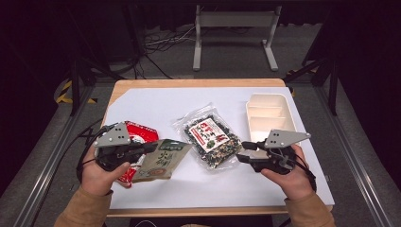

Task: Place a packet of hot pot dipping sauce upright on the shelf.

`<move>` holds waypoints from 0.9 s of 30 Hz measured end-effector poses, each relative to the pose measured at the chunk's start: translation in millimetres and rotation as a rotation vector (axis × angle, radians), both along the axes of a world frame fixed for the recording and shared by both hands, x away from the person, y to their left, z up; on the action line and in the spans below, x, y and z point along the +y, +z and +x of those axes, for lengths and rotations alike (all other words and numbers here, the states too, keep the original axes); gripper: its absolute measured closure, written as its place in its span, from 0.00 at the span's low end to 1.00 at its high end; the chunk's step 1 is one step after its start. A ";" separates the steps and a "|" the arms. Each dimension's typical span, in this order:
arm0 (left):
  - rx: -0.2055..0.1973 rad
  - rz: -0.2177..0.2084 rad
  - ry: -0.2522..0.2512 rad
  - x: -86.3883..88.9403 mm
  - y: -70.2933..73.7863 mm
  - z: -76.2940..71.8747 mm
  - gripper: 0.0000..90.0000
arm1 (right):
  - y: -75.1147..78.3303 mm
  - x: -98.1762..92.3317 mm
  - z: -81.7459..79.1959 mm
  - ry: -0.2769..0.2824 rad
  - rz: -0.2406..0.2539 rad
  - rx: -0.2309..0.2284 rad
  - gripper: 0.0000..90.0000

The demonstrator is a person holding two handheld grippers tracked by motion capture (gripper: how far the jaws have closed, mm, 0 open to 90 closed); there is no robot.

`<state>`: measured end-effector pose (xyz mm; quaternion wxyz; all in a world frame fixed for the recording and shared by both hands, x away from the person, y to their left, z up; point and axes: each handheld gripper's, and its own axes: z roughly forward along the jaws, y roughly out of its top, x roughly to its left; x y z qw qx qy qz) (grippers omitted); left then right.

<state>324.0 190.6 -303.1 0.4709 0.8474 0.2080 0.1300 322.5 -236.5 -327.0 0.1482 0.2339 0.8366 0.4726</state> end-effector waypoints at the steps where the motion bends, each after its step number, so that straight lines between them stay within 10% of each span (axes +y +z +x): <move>1: -0.006 -0.003 0.002 0.0 0.6 -0.6 1.00 | 0.5 2.7 -0.7 0.009 0.009 0.005 0.59; 10: -0.066 -0.129 -0.031 -1.5 4.1 -6.0 1.00 | -1.1 30.9 -2.7 0.063 0.015 -0.005 0.55; 27: -0.067 -0.207 -0.133 -34.1 6.3 -10.6 1.00 | -12.6 72.3 5.9 0.121 0.072 0.009 0.51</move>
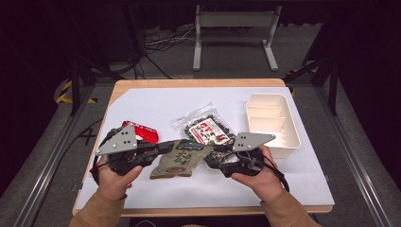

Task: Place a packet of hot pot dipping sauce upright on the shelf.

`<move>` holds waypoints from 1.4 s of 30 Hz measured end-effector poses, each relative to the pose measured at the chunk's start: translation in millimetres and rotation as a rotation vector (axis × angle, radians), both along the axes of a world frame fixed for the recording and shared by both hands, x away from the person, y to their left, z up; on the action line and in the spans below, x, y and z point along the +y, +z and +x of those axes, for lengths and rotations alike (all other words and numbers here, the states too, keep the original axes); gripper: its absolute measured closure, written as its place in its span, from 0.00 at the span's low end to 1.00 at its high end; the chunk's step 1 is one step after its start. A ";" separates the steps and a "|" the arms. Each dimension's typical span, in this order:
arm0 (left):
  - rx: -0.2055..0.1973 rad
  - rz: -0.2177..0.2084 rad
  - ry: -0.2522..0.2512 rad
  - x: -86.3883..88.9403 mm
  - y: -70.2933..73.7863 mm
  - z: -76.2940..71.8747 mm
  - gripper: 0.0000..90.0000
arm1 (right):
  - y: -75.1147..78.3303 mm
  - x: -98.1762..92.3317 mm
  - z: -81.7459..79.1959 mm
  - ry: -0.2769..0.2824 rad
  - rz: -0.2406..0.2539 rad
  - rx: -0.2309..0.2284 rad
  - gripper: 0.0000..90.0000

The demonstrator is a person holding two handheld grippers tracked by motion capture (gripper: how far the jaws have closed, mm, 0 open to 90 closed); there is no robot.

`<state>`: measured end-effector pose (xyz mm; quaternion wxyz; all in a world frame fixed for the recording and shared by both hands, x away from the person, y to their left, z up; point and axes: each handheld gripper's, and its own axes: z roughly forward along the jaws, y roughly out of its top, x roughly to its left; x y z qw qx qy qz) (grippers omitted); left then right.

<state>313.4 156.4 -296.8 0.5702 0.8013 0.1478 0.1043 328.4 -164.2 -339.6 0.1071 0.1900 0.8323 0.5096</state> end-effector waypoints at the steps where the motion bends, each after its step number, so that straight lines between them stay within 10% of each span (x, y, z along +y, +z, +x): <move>1: 0.008 -0.008 -0.004 -3.9 -0.9 0.0 1.00 | -1.5 1.2 1.0 -0.003 0.012 0.002 0.51; 11: 0.003 -0.032 -0.026 -14.6 -4.6 0.2 1.00 | -20.4 16.8 11.6 0.137 0.112 0.114 0.62; 17: 0.026 -0.039 -0.005 -11.5 -5.9 1.7 1.00 | -21.2 14.8 16.2 0.186 0.113 0.109 0.89; 26: 0.023 -0.027 0.002 -13.0 -6.9 2.5 0.98 | -7.0 7.0 14.2 0.206 0.038 0.056 0.99; 42: 0.000 -0.001 0.096 4.7 -13.9 5.3 0.62 | 37.1 -29.2 29.6 0.122 -0.091 -0.008 1.00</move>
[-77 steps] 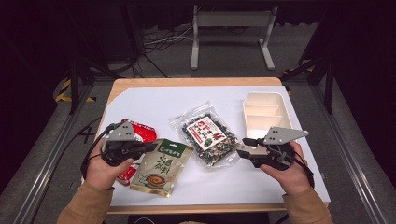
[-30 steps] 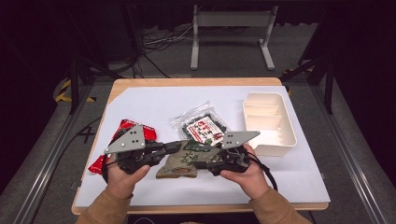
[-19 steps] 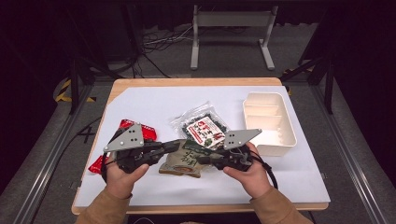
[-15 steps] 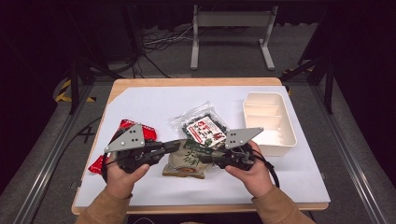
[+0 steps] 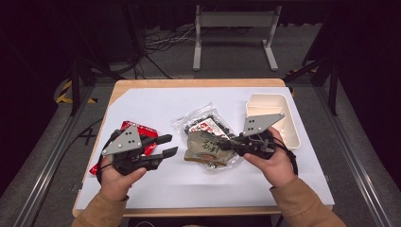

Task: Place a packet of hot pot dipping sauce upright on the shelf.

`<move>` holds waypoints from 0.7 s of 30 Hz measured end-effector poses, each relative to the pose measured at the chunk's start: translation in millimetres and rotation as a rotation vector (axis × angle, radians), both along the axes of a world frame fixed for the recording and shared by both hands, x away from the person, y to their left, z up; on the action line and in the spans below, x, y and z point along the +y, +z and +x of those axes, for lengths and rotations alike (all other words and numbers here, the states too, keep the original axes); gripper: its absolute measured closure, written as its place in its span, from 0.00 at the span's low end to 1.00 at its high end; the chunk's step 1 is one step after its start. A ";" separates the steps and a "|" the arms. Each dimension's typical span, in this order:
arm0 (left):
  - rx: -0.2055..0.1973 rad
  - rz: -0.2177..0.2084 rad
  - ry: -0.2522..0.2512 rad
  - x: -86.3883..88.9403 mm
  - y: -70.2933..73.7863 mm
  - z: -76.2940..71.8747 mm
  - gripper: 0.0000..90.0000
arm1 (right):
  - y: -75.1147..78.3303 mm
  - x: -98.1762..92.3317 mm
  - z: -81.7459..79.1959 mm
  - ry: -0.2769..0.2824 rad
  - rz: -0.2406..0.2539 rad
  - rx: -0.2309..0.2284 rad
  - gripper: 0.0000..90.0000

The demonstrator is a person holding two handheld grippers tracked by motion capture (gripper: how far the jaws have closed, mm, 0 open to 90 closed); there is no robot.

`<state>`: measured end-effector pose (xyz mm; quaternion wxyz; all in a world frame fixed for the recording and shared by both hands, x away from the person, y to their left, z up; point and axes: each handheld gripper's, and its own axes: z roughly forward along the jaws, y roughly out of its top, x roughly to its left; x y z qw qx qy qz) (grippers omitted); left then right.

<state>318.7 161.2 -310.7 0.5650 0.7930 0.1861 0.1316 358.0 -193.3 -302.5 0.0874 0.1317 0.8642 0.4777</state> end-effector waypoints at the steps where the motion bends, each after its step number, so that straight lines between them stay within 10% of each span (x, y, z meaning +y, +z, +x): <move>1: -0.001 0.002 0.005 1.6 -0.2 0.4 0.62 | 3.7 -3.5 2.4 -0.008 -0.005 -0.005 1.00; 21: 0.065 0.008 0.076 29.4 -6.1 9.9 0.50 | 37.3 -47.4 41.8 -0.137 -0.052 -0.025 1.00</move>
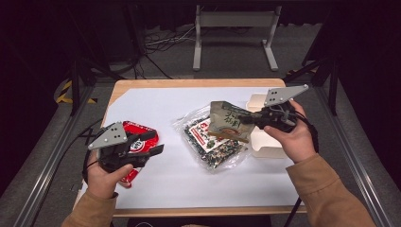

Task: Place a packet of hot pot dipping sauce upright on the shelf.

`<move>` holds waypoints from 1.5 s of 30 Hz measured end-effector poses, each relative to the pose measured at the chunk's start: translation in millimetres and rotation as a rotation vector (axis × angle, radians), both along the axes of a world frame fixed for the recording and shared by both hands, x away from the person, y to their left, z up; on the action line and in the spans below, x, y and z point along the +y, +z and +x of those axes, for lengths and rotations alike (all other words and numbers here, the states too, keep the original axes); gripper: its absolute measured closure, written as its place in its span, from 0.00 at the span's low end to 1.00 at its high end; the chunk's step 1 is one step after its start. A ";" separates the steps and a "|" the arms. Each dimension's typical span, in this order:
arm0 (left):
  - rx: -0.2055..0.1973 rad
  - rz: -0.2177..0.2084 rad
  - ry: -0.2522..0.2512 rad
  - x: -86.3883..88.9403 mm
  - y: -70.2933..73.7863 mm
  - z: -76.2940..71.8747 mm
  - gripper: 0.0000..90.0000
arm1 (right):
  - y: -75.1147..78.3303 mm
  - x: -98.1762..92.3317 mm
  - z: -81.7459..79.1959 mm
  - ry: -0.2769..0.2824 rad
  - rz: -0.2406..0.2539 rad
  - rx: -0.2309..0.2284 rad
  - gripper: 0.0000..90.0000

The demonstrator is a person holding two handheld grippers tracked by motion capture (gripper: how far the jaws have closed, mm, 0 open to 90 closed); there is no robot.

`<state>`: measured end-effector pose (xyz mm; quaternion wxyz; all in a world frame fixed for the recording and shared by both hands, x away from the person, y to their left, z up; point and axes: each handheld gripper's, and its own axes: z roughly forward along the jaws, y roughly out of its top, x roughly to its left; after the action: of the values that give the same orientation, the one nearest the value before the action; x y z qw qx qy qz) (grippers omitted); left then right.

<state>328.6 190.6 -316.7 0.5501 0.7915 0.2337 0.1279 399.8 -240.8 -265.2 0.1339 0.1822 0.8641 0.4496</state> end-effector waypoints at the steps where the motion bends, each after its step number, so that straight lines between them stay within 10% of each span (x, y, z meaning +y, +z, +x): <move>1: -0.004 0.002 0.003 1.0 -0.6 0.9 0.50 | 0.1 -2.1 2.7 -0.005 -0.001 0.001 1.00; 45: 0.059 0.001 0.074 15.1 -20.0 16.9 0.43 | -9.9 -102.6 100.7 -0.147 -0.069 -0.132 1.00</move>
<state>345.5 205.7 -336.7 0.5375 0.7860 0.2789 0.1247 500.5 -343.3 -275.1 0.2291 0.2103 0.8528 0.4196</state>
